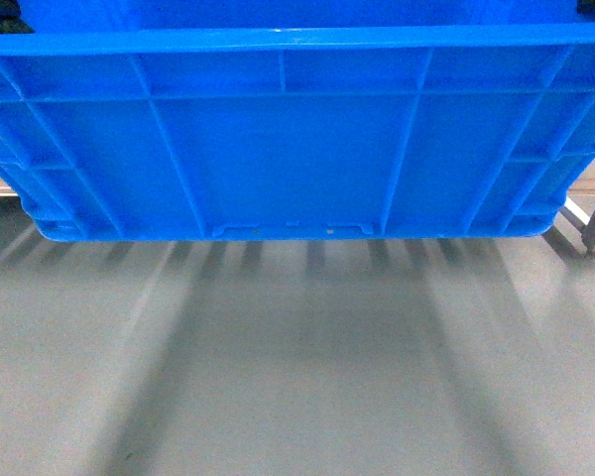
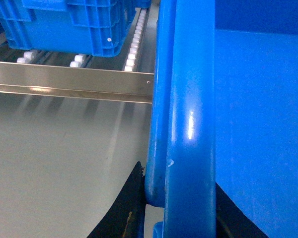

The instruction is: Place box next to blue box on left shelf

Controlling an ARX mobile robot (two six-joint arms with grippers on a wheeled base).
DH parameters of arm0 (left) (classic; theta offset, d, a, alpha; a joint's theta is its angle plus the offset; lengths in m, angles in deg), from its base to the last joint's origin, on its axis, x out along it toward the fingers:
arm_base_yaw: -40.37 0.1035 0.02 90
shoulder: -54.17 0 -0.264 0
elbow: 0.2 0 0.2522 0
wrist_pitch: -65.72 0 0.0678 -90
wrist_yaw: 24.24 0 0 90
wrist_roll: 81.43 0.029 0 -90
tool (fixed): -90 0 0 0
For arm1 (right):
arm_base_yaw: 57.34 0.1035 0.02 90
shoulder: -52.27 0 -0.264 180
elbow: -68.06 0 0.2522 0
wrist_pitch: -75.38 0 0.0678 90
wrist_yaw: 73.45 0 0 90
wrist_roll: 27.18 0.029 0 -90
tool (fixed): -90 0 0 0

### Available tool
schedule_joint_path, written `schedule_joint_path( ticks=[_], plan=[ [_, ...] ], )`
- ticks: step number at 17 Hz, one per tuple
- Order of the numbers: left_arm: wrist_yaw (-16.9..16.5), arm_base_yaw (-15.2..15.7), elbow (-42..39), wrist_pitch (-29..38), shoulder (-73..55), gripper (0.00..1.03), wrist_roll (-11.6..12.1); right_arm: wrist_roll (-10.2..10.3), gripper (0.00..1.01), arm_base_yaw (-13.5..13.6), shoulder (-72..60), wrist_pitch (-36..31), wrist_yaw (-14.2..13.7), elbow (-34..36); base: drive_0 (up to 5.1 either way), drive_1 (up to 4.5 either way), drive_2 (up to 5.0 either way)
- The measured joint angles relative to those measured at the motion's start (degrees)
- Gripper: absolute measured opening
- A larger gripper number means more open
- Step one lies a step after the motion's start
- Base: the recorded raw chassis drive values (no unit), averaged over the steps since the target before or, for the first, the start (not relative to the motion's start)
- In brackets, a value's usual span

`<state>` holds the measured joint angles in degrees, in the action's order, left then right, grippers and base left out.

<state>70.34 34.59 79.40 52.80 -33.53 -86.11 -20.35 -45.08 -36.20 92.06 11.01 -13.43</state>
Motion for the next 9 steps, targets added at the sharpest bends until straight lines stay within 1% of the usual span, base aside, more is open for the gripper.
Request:
schedule_joint_path(
  ticks=[9],
  plan=[
    [0.0,0.0,0.0,0.0,0.0,0.19,0.0,0.0,0.08,0.0,0.0,0.0,0.0,0.0,0.0,0.00,0.0]
  ],
)
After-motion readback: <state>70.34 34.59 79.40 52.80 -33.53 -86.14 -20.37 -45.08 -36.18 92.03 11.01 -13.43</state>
